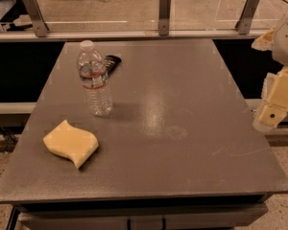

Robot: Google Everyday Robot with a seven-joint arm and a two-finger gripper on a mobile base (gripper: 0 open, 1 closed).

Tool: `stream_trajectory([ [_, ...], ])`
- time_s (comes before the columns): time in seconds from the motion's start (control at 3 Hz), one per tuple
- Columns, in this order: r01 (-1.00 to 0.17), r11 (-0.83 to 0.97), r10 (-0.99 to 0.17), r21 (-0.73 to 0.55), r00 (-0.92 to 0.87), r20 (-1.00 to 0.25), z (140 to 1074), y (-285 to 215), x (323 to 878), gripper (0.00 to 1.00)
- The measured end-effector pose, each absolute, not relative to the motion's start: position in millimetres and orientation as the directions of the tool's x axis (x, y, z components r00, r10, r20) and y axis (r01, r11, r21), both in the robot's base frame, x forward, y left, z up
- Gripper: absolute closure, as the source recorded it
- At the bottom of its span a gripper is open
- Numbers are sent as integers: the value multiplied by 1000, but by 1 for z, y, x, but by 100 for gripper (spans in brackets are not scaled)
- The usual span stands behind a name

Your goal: Knock water bottle over

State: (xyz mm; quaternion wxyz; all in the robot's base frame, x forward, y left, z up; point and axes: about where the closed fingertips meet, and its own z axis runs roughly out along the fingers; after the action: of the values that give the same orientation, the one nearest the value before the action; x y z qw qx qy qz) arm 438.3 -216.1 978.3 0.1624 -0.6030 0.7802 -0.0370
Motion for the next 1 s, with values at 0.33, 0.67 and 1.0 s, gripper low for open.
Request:
stream_trajectory([
  [0.33, -929, 270, -953, -254, -220, -209, 978, -216, 438, 0],
  [0.67, -930, 271, -950, -250, -215, -227, 979, -205, 448, 0],
  [1.0, -939, 218, -950, -266, -140, -281, 983, -156, 476, 0],
])
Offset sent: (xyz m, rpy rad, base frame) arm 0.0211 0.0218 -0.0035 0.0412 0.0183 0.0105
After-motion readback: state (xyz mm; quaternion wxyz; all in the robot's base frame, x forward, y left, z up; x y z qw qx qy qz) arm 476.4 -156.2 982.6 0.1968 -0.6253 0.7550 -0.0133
